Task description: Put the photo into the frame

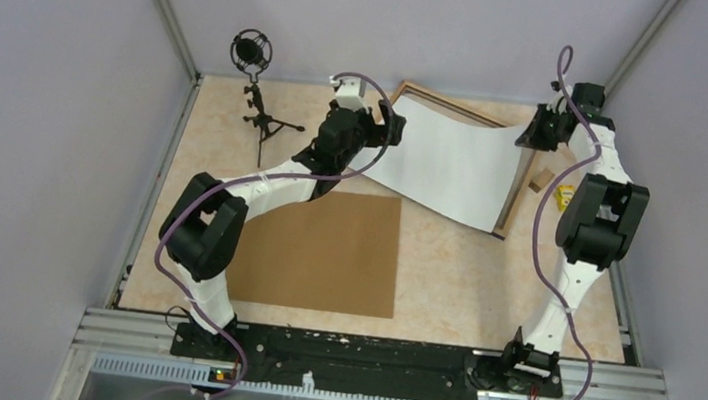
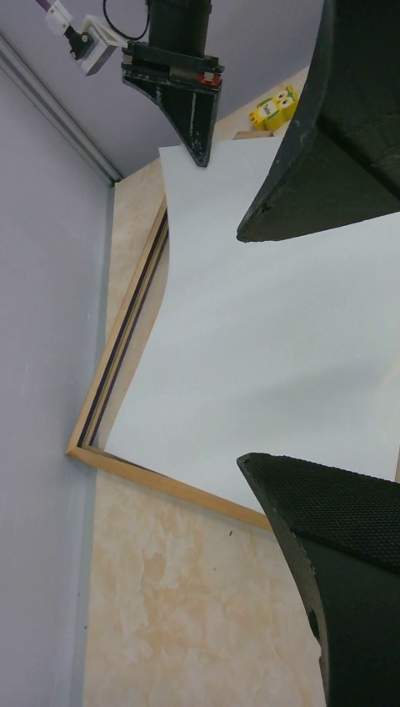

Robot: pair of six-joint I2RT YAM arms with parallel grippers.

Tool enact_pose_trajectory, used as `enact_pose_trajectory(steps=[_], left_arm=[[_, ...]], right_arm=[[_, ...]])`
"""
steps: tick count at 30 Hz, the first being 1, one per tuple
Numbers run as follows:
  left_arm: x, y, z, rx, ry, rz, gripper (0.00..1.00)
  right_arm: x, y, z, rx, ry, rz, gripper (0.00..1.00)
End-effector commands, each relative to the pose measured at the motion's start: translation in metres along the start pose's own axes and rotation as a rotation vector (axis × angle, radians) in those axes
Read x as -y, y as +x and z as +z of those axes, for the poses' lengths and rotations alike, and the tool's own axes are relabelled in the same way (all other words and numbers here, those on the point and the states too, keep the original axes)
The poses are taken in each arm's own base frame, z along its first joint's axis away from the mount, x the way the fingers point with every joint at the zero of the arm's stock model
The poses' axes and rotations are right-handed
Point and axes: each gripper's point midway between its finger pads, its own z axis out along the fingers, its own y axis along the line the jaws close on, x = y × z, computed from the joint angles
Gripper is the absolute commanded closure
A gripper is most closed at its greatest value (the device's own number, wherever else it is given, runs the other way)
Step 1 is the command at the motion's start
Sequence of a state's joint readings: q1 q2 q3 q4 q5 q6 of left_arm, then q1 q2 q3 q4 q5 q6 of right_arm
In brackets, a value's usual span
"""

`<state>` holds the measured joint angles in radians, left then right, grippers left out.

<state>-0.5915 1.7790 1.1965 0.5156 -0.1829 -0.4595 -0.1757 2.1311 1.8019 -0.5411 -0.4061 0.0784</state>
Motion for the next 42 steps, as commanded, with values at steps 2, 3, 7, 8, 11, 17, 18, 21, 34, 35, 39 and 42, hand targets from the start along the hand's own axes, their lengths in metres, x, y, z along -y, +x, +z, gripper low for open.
enact_pose_trajectory(steps=[2,3,7,8,11,17,18,21,34,35,39,42], left_arm=[[-0.019,-0.023,-0.011,0.121,-0.047,0.070,0.02],[-0.024,-0.019,-0.012,0.113,-0.054,0.069,0.01],[-0.043,-0.005,-0.011,0.085,-0.089,0.068,0.02],[-0.048,-0.001,-0.011,0.078,-0.097,0.061,0.02],[-0.060,0.009,-0.008,0.054,-0.108,0.044,0.02],[-0.062,0.018,-0.005,0.031,-0.092,0.024,0.02],[-0.062,0.019,-0.005,0.030,-0.091,0.022,0.02],[-0.060,0.021,-0.005,0.027,-0.082,0.013,0.02],[-0.060,0.027,-0.001,0.010,-0.074,0.007,0.02],[-0.060,0.028,-0.001,0.007,-0.073,0.005,0.02],[-0.060,0.030,0.000,0.003,-0.074,0.003,0.02],[-0.059,0.030,0.000,0.000,-0.068,0.002,0.02]], right_arm=[[-0.017,-0.040,-0.038,0.229,-0.020,-0.074,1.00],[-0.020,-0.040,-0.039,0.253,-0.033,-0.082,1.00],[-0.019,-0.041,-0.051,0.331,-0.003,-0.101,1.00],[-0.016,-0.044,-0.055,0.344,0.018,-0.104,1.00],[-0.017,-0.046,-0.059,0.366,0.027,-0.101,1.00],[-0.015,-0.051,-0.056,0.411,0.028,-0.065,1.00],[-0.013,-0.049,-0.053,0.400,0.029,-0.059,1.00],[-0.014,-0.047,-0.045,0.392,0.004,-0.043,1.00],[-0.019,-0.049,-0.015,0.366,-0.069,-0.044,1.00],[-0.021,-0.047,-0.012,0.361,-0.082,-0.046,1.00],[-0.029,-0.046,-0.005,0.354,-0.117,-0.050,1.00],[-0.032,-0.045,0.000,0.350,-0.127,-0.054,1.00]])
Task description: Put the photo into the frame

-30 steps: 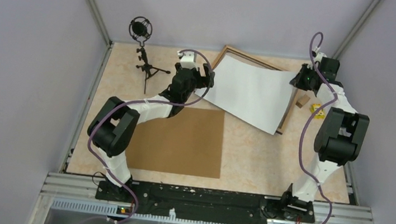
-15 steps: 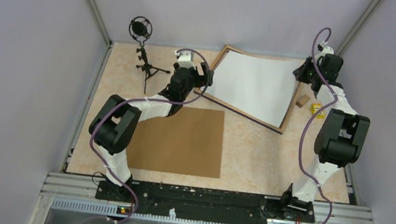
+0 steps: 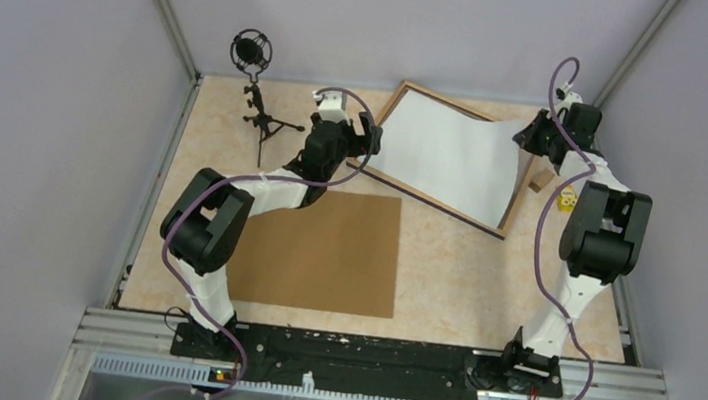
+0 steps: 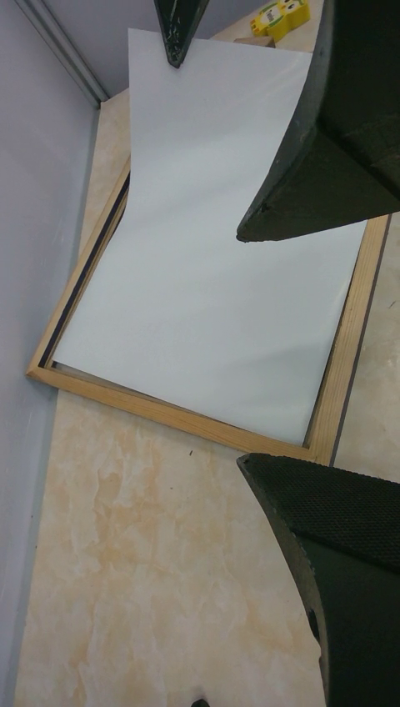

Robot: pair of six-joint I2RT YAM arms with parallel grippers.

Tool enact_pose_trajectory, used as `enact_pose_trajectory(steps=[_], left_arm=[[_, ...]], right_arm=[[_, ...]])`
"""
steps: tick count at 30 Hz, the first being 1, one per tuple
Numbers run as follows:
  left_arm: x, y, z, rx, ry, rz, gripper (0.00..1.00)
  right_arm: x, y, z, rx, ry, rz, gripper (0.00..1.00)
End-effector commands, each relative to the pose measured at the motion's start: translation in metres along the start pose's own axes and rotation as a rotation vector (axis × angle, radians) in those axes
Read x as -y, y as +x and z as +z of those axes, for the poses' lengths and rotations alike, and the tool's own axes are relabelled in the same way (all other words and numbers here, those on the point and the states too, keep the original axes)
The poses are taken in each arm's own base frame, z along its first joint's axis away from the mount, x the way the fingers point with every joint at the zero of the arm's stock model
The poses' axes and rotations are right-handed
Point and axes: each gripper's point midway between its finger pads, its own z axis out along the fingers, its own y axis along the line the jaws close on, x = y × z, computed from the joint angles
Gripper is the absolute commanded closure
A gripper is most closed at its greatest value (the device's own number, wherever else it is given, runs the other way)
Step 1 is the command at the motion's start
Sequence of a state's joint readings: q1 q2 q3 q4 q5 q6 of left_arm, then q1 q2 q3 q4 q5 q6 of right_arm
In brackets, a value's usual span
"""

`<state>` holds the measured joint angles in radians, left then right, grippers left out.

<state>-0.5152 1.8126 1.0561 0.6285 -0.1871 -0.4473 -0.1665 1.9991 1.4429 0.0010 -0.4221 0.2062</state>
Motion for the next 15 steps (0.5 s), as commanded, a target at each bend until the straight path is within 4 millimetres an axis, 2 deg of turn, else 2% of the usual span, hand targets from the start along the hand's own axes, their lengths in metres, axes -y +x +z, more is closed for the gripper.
enact_pose_trajectory(steps=[1,7,15], left_arm=[[0.007,-0.002,0.004,0.020,0.031,-0.017,0.02],[0.006,0.001,0.006,0.013,0.027,-0.011,0.02],[0.006,0.004,0.010,-0.003,0.029,-0.007,0.02]], right_arm=[[-0.022,-0.030,0.005,0.071,-0.084,-0.039,1.00],[-0.033,-0.030,0.007,0.077,-0.147,-0.029,1.00],[-0.029,-0.028,0.010,0.079,-0.124,-0.011,1.00]])
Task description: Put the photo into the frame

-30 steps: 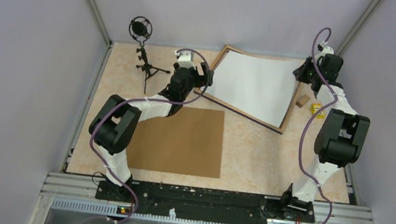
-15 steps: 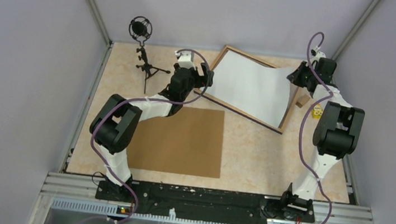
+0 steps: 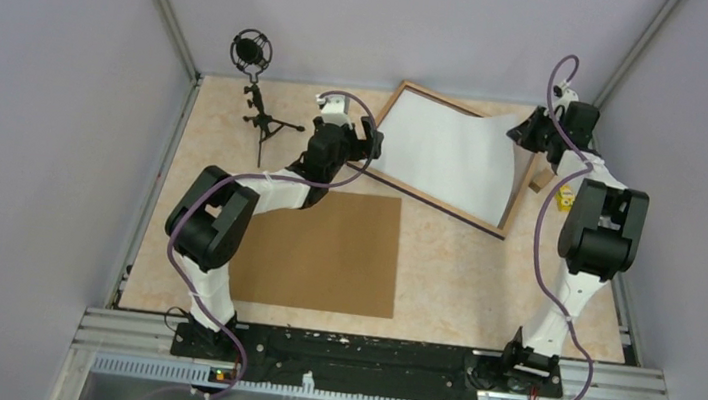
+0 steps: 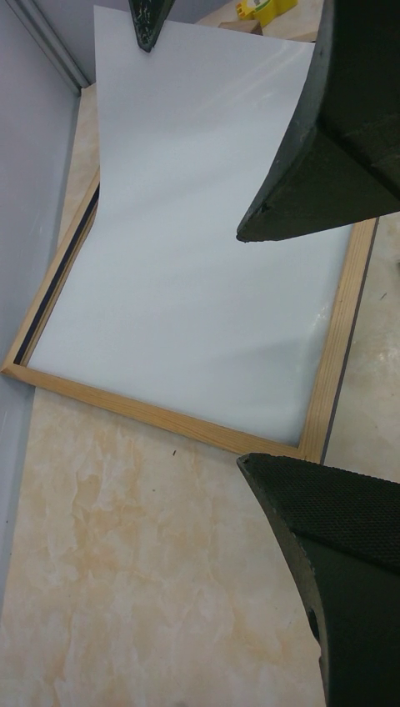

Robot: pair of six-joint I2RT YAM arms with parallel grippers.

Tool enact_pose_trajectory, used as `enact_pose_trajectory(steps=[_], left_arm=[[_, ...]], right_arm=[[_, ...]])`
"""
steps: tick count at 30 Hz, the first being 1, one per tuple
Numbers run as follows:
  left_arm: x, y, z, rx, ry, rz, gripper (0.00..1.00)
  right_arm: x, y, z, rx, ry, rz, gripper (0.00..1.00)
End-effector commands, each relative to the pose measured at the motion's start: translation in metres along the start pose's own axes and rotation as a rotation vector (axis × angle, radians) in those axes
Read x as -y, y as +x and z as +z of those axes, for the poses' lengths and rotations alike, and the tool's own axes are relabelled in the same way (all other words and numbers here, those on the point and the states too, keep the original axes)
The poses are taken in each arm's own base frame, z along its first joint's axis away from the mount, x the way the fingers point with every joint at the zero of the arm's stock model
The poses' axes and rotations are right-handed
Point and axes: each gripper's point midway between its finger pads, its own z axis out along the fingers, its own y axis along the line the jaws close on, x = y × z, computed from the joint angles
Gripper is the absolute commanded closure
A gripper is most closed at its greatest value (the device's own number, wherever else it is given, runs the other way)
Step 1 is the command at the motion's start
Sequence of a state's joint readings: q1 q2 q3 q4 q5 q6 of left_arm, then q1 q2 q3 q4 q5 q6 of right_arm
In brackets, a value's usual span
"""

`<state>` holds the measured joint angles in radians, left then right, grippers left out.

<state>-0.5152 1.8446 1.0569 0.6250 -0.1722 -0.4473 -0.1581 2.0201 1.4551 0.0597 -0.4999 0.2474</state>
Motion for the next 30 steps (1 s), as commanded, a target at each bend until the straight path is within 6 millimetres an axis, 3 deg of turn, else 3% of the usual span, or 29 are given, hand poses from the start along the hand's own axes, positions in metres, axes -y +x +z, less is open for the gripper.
enact_pose_trajectory(steps=[1,3,7,11,13,15,17,20,26,30], left_arm=[[0.010,-0.012,0.006,0.033,0.030,-0.012,0.02],[0.011,-0.013,0.006,0.033,0.031,-0.011,0.02],[0.009,-0.010,0.008,0.024,0.025,-0.004,0.02],[0.007,-0.007,0.013,0.011,0.020,0.019,0.02],[0.005,-0.005,0.016,0.000,0.014,0.032,0.02],[0.004,-0.003,0.018,-0.011,0.009,0.039,0.02],[0.003,-0.002,0.018,-0.015,0.004,0.041,0.02],[0.004,-0.005,0.015,-0.005,0.009,0.034,0.01],[0.001,-0.013,0.006,0.024,-0.004,0.027,0.02],[-0.001,-0.020,-0.002,0.056,-0.015,0.022,0.02]], right_arm=[[-0.008,-0.020,0.004,0.052,-0.021,-0.025,1.00],[-0.005,-0.019,0.003,0.042,0.000,-0.026,0.99],[0.009,-0.023,-0.007,0.033,0.112,-0.038,0.75],[0.028,-0.033,-0.040,-0.013,0.320,-0.060,0.27],[0.039,-0.039,-0.063,-0.035,0.444,-0.068,0.12],[0.039,-0.045,-0.081,-0.022,0.500,-0.084,0.02],[0.033,-0.052,-0.087,0.021,0.487,-0.097,0.01],[0.010,-0.052,-0.071,0.045,0.398,-0.101,0.01],[-0.069,-0.027,-0.010,-0.014,0.093,-0.045,0.04],[-0.147,0.001,0.020,-0.054,-0.168,0.049,0.10]])
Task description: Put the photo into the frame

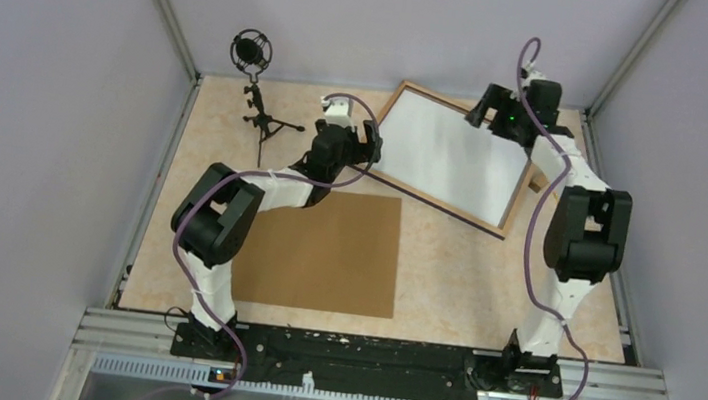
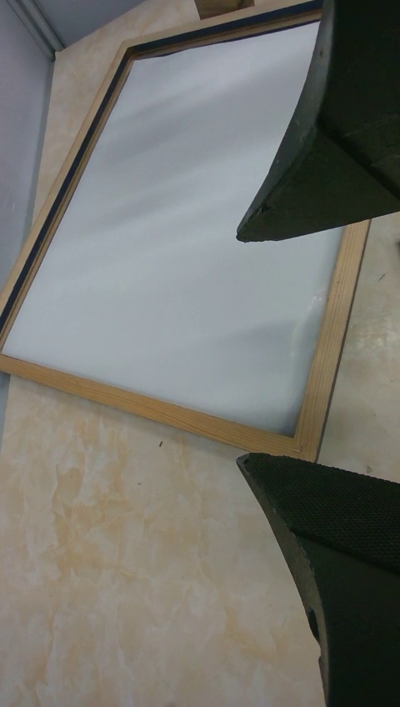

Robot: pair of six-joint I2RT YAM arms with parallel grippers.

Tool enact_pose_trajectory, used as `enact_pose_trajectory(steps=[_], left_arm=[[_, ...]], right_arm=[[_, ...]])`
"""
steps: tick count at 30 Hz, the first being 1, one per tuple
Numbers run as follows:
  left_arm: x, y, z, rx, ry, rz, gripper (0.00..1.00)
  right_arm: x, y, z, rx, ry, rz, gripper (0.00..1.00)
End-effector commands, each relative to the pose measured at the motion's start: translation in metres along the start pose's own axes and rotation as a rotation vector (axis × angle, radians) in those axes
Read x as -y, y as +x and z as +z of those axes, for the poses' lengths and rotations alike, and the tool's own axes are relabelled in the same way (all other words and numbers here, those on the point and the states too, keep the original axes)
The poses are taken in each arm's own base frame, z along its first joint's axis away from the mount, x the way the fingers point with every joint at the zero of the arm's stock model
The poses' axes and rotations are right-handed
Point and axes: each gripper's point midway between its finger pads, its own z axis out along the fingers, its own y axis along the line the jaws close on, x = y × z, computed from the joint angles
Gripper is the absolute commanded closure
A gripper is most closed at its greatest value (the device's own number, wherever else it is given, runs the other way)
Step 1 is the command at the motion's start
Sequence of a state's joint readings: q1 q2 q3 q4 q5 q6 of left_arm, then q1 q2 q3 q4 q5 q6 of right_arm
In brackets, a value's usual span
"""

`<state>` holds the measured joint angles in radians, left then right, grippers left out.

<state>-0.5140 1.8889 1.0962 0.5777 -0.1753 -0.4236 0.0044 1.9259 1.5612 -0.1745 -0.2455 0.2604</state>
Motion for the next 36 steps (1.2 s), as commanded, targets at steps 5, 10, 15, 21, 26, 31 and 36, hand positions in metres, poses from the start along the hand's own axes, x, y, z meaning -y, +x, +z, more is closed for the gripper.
enact_pose_trajectory(steps=[5,10,15,21,26,31,36], left_arm=[[-0.002,-0.042,-0.025,0.144,-0.019,-0.027,0.02],[-0.004,-0.049,-0.035,0.181,-0.020,-0.051,0.02],[-0.004,-0.051,-0.039,0.187,-0.019,-0.063,0.02],[-0.002,-0.054,-0.047,0.203,-0.009,-0.082,0.03],[-0.003,-0.061,-0.056,0.224,-0.009,-0.098,0.03],[-0.001,-0.064,-0.063,0.228,0.002,-0.109,0.03],[0.007,-0.074,-0.078,0.222,0.032,-0.152,0.03]], right_arm=[[-0.161,0.059,0.032,-0.089,-0.519,0.170,0.17],[-0.198,0.089,0.053,-0.172,-0.544,0.138,0.22],[-0.207,0.116,0.069,-0.229,-0.520,0.120,0.23],[-0.213,0.144,0.082,-0.296,-0.480,0.109,0.28],[-0.233,0.166,0.084,-0.336,-0.504,0.089,0.30],[-0.244,0.183,0.082,-0.372,-0.511,0.069,0.35],[-0.254,0.195,0.077,-0.395,-0.533,0.070,0.41]])
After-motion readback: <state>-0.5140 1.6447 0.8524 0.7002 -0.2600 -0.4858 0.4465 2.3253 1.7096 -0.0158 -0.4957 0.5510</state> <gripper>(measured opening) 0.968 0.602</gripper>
